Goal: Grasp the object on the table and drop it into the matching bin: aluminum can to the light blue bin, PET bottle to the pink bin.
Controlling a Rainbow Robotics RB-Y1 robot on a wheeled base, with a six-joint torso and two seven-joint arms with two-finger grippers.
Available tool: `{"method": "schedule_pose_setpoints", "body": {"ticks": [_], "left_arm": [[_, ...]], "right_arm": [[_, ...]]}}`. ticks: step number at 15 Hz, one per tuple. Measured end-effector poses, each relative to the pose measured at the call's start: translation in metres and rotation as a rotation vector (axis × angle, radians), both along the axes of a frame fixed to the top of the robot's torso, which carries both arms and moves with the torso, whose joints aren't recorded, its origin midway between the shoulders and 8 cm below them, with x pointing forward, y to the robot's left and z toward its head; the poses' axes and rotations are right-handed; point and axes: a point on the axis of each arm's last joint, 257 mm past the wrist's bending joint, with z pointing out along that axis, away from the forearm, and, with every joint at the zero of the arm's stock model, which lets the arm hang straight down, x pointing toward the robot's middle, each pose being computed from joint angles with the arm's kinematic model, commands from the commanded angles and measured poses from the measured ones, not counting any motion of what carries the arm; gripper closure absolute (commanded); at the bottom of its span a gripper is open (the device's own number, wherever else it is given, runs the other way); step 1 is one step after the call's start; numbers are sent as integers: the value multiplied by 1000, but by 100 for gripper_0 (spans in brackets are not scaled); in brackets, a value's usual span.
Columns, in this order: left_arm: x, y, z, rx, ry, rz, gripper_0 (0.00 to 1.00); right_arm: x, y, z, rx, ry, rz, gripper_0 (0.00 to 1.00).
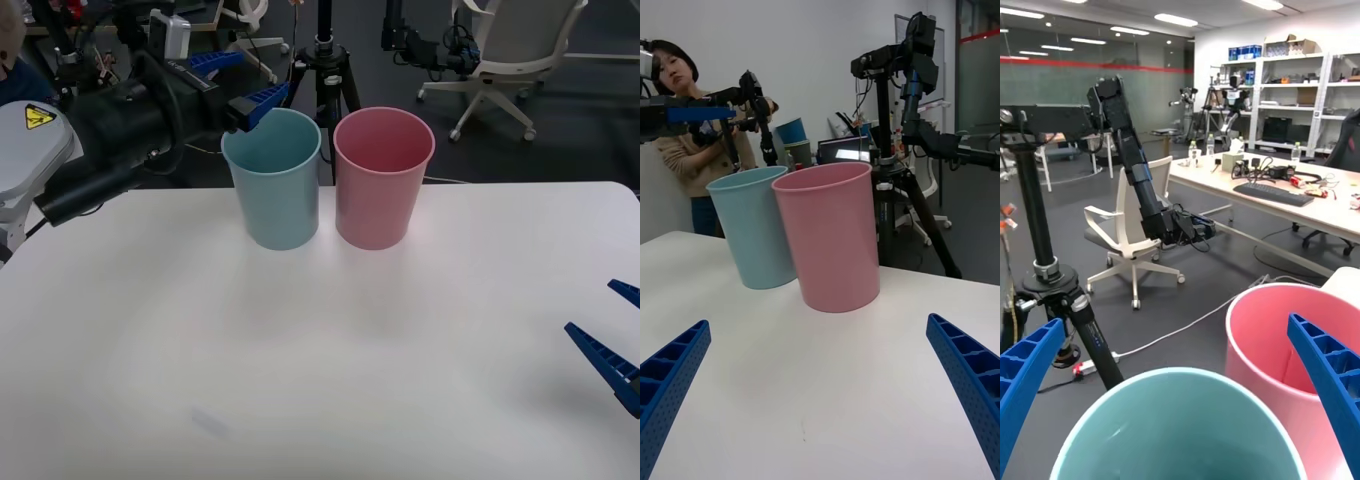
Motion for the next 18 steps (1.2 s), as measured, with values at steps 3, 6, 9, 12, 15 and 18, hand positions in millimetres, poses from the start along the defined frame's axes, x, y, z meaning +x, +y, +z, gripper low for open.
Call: {"method": "schedule_pose_setpoints", "body": {"ticks": [3, 6, 9, 12, 15, 18], "left_arm": [[-29, 24, 6, -3, -20, -18, 0], [-56, 50, 4, -1, -16, -50, 0], [-83, 79, -9, -14, 2, -54, 0], [-111, 102, -29, -58, 42, -33, 0], [-137, 118, -52, -119, 75, 9, 0], [-157, 135, -79, -127, 95, 85, 0]], "right_arm": [[0, 0, 0, 0, 0, 0, 0], [0, 0, 0, 0, 0, 0, 0], [0, 0, 0, 0, 0, 0, 0], [0, 0, 0, 0, 0, 0, 0], [0, 0, 0, 0, 0, 0, 0], [0, 0, 0, 0, 0, 0, 0]]}}
